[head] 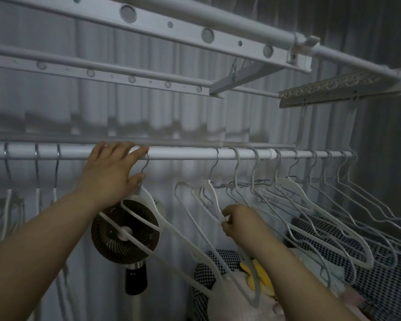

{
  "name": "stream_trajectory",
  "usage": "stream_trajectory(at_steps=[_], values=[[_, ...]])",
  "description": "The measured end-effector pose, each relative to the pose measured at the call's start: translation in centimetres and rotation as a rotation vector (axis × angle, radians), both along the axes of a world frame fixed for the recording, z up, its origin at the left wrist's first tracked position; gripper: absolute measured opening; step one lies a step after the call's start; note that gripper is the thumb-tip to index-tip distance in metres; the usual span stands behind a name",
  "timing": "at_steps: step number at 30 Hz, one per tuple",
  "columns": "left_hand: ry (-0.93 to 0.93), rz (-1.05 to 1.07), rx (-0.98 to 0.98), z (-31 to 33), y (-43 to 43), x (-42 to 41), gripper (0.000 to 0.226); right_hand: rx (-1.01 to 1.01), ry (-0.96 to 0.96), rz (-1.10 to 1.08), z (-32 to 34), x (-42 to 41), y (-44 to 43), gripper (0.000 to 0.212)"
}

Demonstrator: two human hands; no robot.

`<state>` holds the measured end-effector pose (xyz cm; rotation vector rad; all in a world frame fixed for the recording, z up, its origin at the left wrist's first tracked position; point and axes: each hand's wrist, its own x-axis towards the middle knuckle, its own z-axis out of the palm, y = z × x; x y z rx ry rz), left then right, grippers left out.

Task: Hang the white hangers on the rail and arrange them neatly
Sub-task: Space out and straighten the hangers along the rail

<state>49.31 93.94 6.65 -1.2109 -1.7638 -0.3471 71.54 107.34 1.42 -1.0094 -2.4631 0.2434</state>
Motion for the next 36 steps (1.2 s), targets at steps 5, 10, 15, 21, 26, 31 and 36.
stream_trajectory(at_steps=[5, 10, 15, 21, 26, 31, 36], values=[[-0.036, 0.002, -0.026, 0.1, 0.0, 0.4, 0.066, -0.004, 0.000, 0.021, 0.0, 0.1, 0.1, 0.038], [-0.028, -0.006, -0.017, 0.0, 0.1, 0.3, 0.067, -0.006, 0.026, 0.024, -0.1, 0.2, 0.5, 0.038], [0.020, -0.009, -0.015, 0.2, 0.1, 0.4, 0.063, -0.018, 0.047, 0.013, 0.0, 0.4, 0.4, 0.038], [-0.007, -0.006, -0.043, 0.1, 0.1, 0.7, 0.062, 0.195, 0.379, 0.106, 1.2, 0.2, -3.3, 0.037], [0.013, -0.012, -0.015, 0.3, -0.2, 0.8, 0.057, -0.093, 0.179, 0.332, 0.4, -1.8, -6.8, 0.048], [-0.015, -0.021, -0.030, 0.3, -0.4, 1.1, 0.053, -0.215, 0.102, 0.367, -1.6, -3.3, -6.9, 0.031], [-0.044, -0.017, -0.033, 0.4, -0.6, 1.1, 0.054, -0.200, 0.120, 0.324, -2.4, -3.2, -5.8, 0.022]])
